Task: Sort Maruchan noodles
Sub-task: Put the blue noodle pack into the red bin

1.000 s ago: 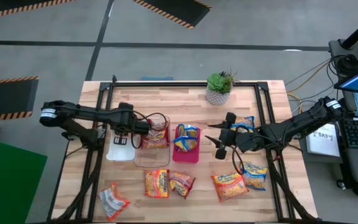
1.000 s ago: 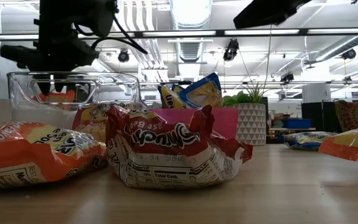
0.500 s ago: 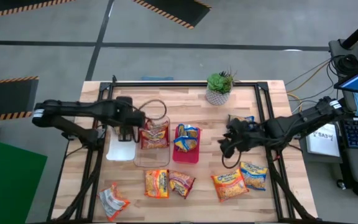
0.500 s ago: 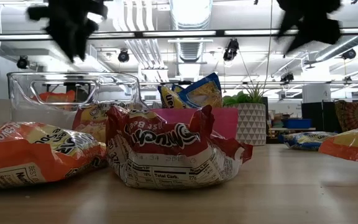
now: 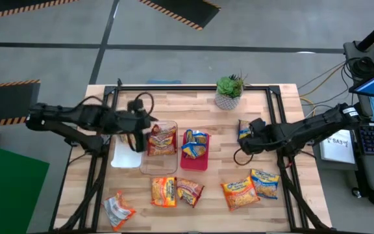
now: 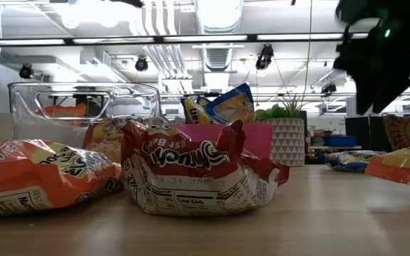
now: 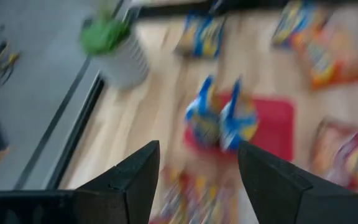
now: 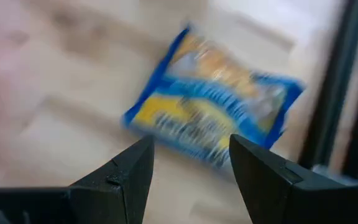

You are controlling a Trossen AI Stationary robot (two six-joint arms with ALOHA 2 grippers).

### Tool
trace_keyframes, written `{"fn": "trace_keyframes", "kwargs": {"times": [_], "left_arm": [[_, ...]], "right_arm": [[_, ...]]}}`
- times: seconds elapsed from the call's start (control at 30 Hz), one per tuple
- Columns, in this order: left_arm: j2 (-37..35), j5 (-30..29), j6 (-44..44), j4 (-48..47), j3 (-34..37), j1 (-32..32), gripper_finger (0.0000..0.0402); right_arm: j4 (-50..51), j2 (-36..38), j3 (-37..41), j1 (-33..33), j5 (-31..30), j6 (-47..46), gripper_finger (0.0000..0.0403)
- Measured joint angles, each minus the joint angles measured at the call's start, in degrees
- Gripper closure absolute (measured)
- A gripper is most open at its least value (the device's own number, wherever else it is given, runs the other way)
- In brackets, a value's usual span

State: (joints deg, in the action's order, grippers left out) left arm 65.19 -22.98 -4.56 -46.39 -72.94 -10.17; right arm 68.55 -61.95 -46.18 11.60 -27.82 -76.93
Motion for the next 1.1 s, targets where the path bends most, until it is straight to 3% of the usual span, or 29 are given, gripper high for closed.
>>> {"fn": "trace_keyframes", "kwargs": {"times": [0.17, 0.37, 0.53, 0.73, 0.83, 1.0, 1.1], "left_arm": [[-0.71, 0.08, -2.40, 14.62, 8.12, -2.31, 0.0203], [0.14, 0.04, -3.67, 23.47, 14.15, -4.18, 0.0203], [0.72, 0.03, -3.43, 33.01, 18.80, -5.51, 0.0204], [0.76, 0.02, -3.80, 35.68, 20.53, -5.81, 0.0204], [1.34, -0.03, -3.96, 37.77, 20.54, -6.26, 0.0204], [3.57, 0.01, -2.96, 42.49, 20.59, -7.20, 0.0204], [5.13, 0.00, -2.65, 42.73, 20.59, -7.65, 0.0204]], "right_arm": [[-8.95, 0.00, 5.32, -3.87, -3.60, 4.95, 0.0205], [-17.26, -0.02, 10.17, -6.86, -4.19, 8.28, 0.0215], [-21.22, -0.02, 14.95, -8.80, -5.34, 8.75, 0.0262], [-31.87, -0.02, 20.72, -9.14, -5.07, 10.50, 0.0335], [-40.08, -0.02, 21.94, -9.14, -2.57, 13.33, 0.0366], [-60.56, 0.02, 22.78, -6.99, 8.04, 21.51, 0.0392], [-62.84, 1.16, 20.21, -5.35, 10.24, 23.86, 0.0393]]}}
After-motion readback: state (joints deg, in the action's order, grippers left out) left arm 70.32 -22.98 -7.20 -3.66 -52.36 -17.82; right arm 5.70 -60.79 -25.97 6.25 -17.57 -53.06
